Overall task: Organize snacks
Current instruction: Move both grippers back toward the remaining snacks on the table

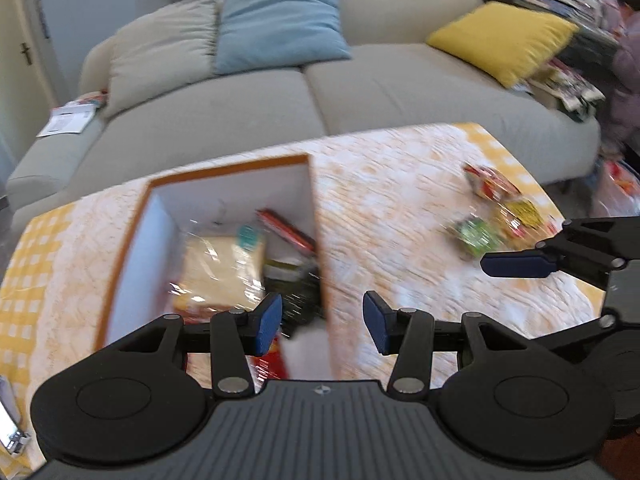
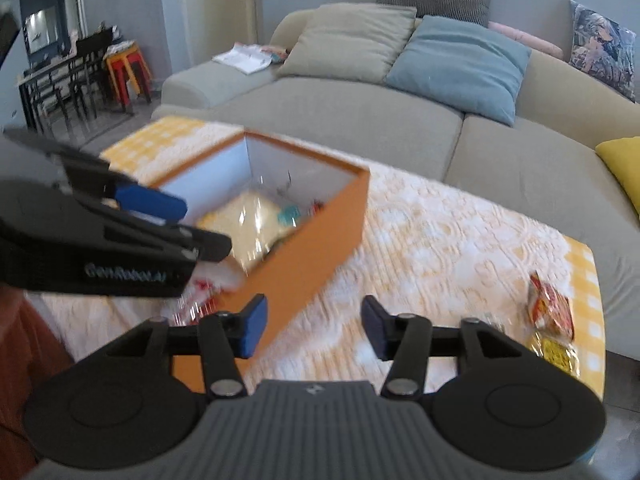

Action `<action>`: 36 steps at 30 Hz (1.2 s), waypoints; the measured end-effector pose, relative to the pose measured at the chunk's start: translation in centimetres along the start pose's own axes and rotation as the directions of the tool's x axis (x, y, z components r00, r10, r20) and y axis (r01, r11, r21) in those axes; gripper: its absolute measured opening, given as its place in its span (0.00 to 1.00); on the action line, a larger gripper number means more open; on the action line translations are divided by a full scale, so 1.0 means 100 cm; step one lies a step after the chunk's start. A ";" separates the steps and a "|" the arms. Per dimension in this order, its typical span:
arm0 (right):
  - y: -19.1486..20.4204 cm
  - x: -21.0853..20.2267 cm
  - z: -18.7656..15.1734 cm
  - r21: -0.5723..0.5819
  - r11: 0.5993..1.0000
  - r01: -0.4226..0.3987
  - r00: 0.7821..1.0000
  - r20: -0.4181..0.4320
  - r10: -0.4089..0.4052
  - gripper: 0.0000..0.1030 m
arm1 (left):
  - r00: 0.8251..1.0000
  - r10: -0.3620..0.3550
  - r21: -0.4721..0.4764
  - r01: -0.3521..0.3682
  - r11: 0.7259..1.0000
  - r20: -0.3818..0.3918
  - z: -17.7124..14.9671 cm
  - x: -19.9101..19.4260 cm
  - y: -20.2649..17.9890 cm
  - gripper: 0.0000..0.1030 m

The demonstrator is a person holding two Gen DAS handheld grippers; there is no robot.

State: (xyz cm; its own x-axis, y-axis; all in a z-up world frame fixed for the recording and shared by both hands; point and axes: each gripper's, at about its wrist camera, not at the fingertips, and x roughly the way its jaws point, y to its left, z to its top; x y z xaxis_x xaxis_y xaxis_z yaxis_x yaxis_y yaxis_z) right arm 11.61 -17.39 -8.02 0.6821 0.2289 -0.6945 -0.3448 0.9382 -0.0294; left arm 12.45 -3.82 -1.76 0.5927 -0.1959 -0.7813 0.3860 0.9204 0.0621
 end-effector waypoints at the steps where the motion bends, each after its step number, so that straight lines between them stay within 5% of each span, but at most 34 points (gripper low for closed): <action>1: -0.004 0.000 -0.008 -0.004 1.000 0.002 1.000 -0.017 -0.003 0.58 | 1.000 -0.012 0.008 0.012 1.000 -0.010 -0.001 0.002 -0.006 0.54; 6: -0.031 0.001 -0.042 0.040 0.999 0.022 0.991 -0.131 -0.016 0.59 | 0.997 -0.063 0.045 0.065 0.997 -0.048 -0.005 0.010 -0.030 0.54; 14: -0.087 0.005 -0.073 0.152 0.974 0.169 0.954 -0.275 -0.122 0.59 | 0.985 -0.126 0.103 0.138 0.985 -0.115 -0.003 0.031 -0.069 0.56; 25: -0.192 0.009 -0.091 0.534 0.777 0.333 0.932 -0.313 -0.184 0.59 | 0.970 -0.132 0.157 0.165 0.974 -0.202 0.021 0.077 -0.104 0.58; 36: -0.239 0.037 -0.100 0.659 0.687 0.308 0.942 -0.313 -0.123 0.58 | 0.973 -0.100 0.209 0.144 0.967 -0.209 0.048 0.121 -0.131 0.58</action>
State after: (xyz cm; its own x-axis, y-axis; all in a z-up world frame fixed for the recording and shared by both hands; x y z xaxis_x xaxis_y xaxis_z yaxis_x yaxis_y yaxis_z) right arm 15.91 -41.53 -17.02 0.4829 0.0191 -0.8755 0.3983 0.8856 0.2390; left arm 17.92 -19.90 -9.01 0.3901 -0.2113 -0.8962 0.6065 0.7913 0.0774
